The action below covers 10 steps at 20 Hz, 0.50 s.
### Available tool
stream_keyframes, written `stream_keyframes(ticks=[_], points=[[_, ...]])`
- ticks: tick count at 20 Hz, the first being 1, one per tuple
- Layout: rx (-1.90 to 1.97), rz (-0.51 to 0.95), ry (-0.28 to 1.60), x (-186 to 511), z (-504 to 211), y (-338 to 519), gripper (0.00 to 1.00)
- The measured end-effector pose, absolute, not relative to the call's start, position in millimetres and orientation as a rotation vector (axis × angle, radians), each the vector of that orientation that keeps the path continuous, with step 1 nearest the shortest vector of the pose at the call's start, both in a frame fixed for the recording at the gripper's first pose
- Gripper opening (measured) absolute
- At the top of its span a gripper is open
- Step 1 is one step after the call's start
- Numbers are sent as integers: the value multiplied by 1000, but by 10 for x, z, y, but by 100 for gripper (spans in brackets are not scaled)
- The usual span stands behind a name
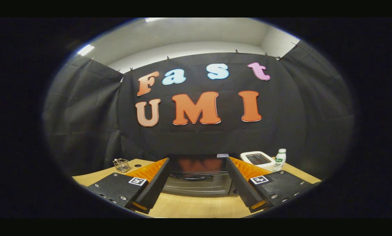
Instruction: Open the toaster oven, put the food inside, and close the toaster oven door.
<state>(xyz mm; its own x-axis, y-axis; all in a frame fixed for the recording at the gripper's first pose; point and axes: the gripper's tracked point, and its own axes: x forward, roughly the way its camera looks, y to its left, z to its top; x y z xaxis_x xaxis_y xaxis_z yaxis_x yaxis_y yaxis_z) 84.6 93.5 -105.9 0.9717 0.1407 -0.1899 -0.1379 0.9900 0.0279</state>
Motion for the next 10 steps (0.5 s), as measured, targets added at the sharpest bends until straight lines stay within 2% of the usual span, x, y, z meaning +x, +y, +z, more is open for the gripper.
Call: stream_keyframes(ticks=[5, 10], points=[[-50, 117, 293, 1242, -1716, 1108, 99], [-50, 120, 355, 1494, -2044, 1245, 99]])
